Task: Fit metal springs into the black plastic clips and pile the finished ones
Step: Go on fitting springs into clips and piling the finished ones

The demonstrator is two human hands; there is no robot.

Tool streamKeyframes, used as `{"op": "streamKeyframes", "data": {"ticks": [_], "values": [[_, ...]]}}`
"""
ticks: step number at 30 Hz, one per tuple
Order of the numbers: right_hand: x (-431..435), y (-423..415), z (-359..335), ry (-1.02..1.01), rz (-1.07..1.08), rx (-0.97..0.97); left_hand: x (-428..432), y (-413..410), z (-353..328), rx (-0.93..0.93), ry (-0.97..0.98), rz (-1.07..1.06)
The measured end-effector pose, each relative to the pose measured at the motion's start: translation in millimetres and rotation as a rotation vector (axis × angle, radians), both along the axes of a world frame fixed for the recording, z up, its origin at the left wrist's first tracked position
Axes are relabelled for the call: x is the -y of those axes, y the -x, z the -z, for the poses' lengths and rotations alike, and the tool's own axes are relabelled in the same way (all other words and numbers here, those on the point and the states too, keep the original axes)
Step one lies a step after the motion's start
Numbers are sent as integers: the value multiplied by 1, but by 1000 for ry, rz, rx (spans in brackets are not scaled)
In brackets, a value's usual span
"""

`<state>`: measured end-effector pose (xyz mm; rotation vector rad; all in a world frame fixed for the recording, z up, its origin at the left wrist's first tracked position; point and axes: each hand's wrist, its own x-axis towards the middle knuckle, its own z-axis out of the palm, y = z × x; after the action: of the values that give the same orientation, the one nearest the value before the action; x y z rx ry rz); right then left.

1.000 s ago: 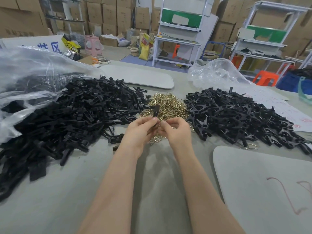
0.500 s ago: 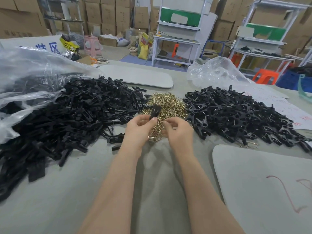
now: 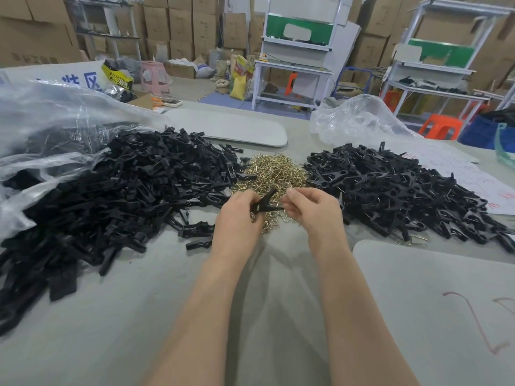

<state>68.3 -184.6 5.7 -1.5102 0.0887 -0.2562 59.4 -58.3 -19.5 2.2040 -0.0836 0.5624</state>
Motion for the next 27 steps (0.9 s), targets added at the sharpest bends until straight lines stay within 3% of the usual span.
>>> {"op": "streamKeyframes", "data": {"ticks": [4,10,20,23,27], "values": [[1,0,1,238,37,-7,0,1,-1,33,-6,7],[4,1,-1,171,75,-21,0,0,-3,25,3,14],[-3,-2,5,312,23,-32,-1,3,-4,46,-70,44],[4,-2,4,170,-81,-154,-6,4,-7,13,-55,125],[23,4,-1,-288,-494,-394,-14,10,-18,-62,78,358]]}}
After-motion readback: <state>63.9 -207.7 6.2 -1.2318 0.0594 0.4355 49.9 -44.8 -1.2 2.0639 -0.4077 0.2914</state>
